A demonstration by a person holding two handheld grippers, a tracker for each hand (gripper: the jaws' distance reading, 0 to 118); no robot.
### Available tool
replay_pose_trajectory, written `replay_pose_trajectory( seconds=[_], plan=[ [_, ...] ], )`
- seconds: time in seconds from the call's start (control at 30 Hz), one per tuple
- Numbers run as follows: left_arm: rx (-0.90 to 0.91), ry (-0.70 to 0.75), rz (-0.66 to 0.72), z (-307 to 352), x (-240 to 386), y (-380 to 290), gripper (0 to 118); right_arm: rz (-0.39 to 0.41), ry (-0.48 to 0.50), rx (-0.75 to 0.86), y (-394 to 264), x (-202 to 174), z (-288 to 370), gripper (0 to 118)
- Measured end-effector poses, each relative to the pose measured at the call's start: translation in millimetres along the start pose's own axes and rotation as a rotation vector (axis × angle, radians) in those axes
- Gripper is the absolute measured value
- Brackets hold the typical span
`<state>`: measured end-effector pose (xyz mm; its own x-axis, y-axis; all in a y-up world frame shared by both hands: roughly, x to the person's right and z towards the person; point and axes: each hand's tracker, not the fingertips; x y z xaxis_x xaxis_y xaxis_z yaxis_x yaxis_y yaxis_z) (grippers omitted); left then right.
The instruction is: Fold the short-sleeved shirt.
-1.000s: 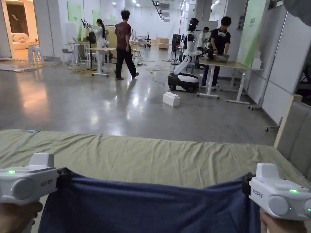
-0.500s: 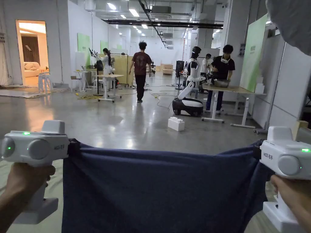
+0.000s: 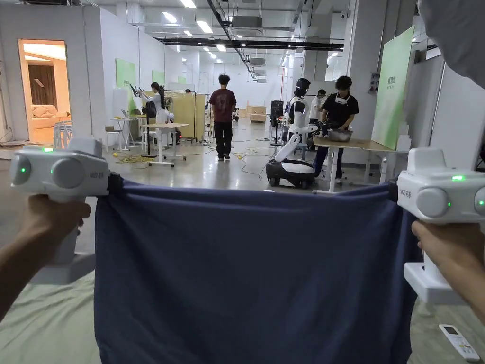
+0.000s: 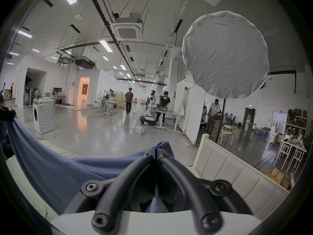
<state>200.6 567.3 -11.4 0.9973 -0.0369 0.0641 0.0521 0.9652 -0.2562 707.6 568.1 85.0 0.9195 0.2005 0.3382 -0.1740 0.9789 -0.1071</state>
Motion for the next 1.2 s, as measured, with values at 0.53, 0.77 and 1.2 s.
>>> replay_pose_trajectory(
  seconds=[0.53, 0.77, 1.2],
  plan=[
    [0.069, 0.018, -0.011, -14.7, -26.8, 29.3, 5, 0.031, -0.012, 0.147, 62.8, -7.0, 12.3, 1],
    [0.036, 0.007, -0.003, -1.6, -25.5, -26.8, 5, 0.023, -0.006, 0.100, 9.4, -10.1, 32.2, 1],
    [0.009, -0.037, 0.044, 74.2, -44.3, -138.3, 5, 0.077, 0.038, 0.066, -90.2, -5.2, 152.1, 1]
  ],
)
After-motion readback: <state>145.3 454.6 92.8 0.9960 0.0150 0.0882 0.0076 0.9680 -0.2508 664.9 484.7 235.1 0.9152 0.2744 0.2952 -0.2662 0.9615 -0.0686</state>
